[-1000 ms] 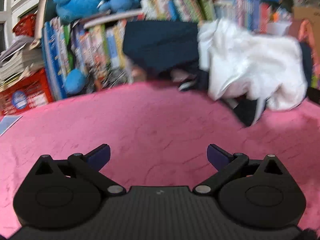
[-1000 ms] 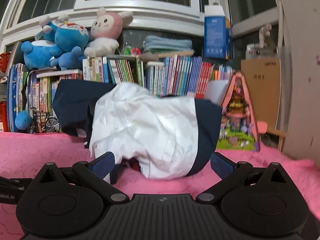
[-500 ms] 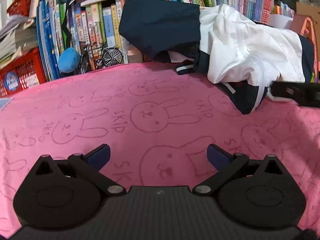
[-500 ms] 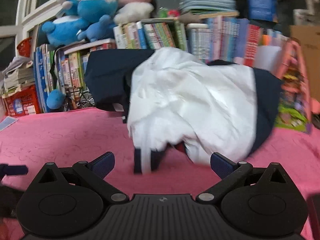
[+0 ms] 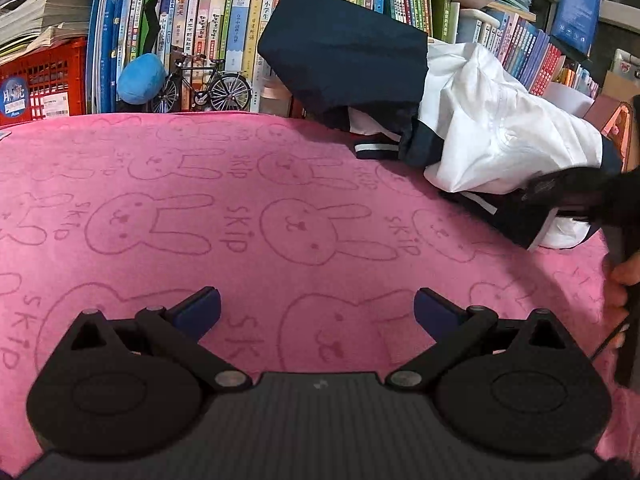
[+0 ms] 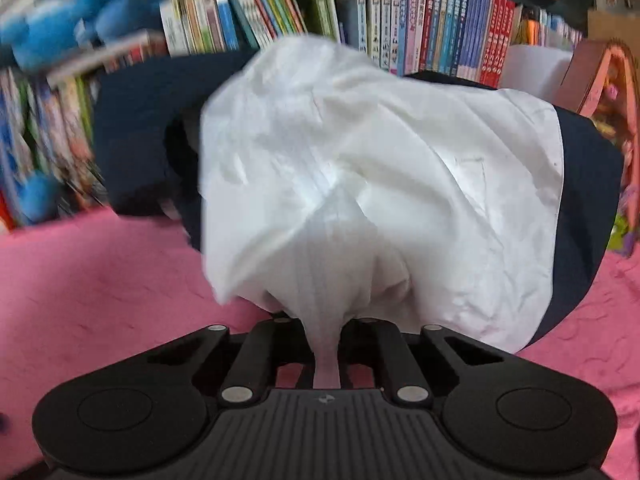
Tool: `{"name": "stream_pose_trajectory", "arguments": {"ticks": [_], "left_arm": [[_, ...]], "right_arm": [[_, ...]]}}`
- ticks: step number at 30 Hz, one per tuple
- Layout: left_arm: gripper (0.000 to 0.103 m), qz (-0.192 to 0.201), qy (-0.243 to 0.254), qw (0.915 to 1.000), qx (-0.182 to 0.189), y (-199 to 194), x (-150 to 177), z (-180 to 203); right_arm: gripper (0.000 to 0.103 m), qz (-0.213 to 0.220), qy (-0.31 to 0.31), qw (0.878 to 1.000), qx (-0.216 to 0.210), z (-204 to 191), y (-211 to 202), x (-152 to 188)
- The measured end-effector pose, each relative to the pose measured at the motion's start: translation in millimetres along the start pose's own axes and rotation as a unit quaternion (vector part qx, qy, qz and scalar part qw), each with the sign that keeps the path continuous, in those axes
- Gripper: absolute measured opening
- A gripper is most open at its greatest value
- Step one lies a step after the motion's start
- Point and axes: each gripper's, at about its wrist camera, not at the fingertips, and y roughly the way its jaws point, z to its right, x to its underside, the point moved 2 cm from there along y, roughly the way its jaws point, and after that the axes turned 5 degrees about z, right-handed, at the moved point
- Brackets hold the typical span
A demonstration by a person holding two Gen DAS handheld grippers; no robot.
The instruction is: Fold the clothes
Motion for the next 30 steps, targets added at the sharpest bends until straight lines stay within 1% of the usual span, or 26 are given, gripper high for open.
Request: {"name": "stream_pose_trajectory", "arguments": {"ticks": [3, 6, 8, 9, 11, 13, 15, 17, 19, 20, 21, 23, 24, 25, 26, 27, 29, 30], "left_arm": [[0.103, 0.006, -0.017, 0.9998, 0.011, -1, -1, -4], [0.103, 0.017, -0.048, 0.9982, 0.032, -3, -2, -12], [0.103, 0.020, -0.045, 0.9981, 0.038, -5, -2, -11], [0.103, 0.022, -0.030, 0.9985, 0.040, -7, -3, -7], [0.103, 0.030, 0.021, 0.9984, 0.044, -14, -3, 7], [0.103, 0.044, 0.071, 0.9943, 0.066, -26, -2, 24], [0.103, 0.060, 0.106, 0.9874, 0.101, -38, -1, 40], [0.103, 0.067, 0.117, 0.9822, 0.131, -49, -5, 48], [0.103, 0.070, 0.107, 0.9778, 0.166, -60, -11, 49], [0.103, 0.073, 0.102, 0.9740, 0.188, -67, -13, 47], [0.103, 0.078, 0.103, 0.9708, 0.202, -74, -14, 45], [0.103, 0.090, 0.114, 0.9677, 0.206, -83, -12, 43], [0.103, 0.094, 0.120, 0.9681, 0.199, -84, -11, 42], [0.103, 0.091, 0.128, 0.9699, 0.186, -79, -10, 45], [0.103, 0.085, 0.136, 0.9712, 0.176, -72, -9, 48], [0.103, 0.079, 0.145, 0.9724, 0.165, -66, -7, 53], [0.103, 0.069, 0.164, 0.9756, 0.129, -54, -5, 64], [0.103, 0.069, 0.172, 0.9764, 0.111, -51, -5, 67]], "right_arm": [[0.010, 0.026, -0.003, 0.999, -0.023, 1, -32, -11], [0.010, 0.057, 0.000, 0.997, -0.048, 3, -69, -22], [0.010, 0.073, 0.015, 0.994, -0.081, 4, -101, -26], [0.010, 0.079, 0.018, 0.991, -0.102, 6, -116, -30], [0.010, 0.087, 0.018, 0.986, -0.142, 7, -145, -40], [0.010, 0.097, 0.008, 0.981, -0.168, 6, -169, -44], [0.010, 0.091, 0.012, 0.978, -0.188, 7, -182, -46], [0.010, 0.075, 0.019, 0.977, -0.200, 11, -187, -46], [0.011, 0.059, 0.015, 0.979, -0.196, 15, -186, -41], [0.012, 0.051, 0.013, 0.979, -0.196, 16, -183, -37], [0.012, 0.042, 0.011, 0.980, -0.195, 16, -178, -33], [0.016, 0.029, 0.022, 0.979, -0.199, 24, -171, -23], [0.017, 0.028, 0.027, 0.979, -0.201, 27, -169, -20], [0.021, 0.028, 0.032, 0.978, -0.203, 30, -167, -16], [0.028, 0.029, 0.037, 0.978, -0.203, 32, -167, -13], [0.031, 0.032, 0.040, 0.978, -0.201, 34, -168, -10], [0.044, 0.039, 0.036, 0.978, -0.200, 37, -174, -4], [0.049, 0.044, 0.030, 0.978, -0.200, 38, -179, 0]]}}
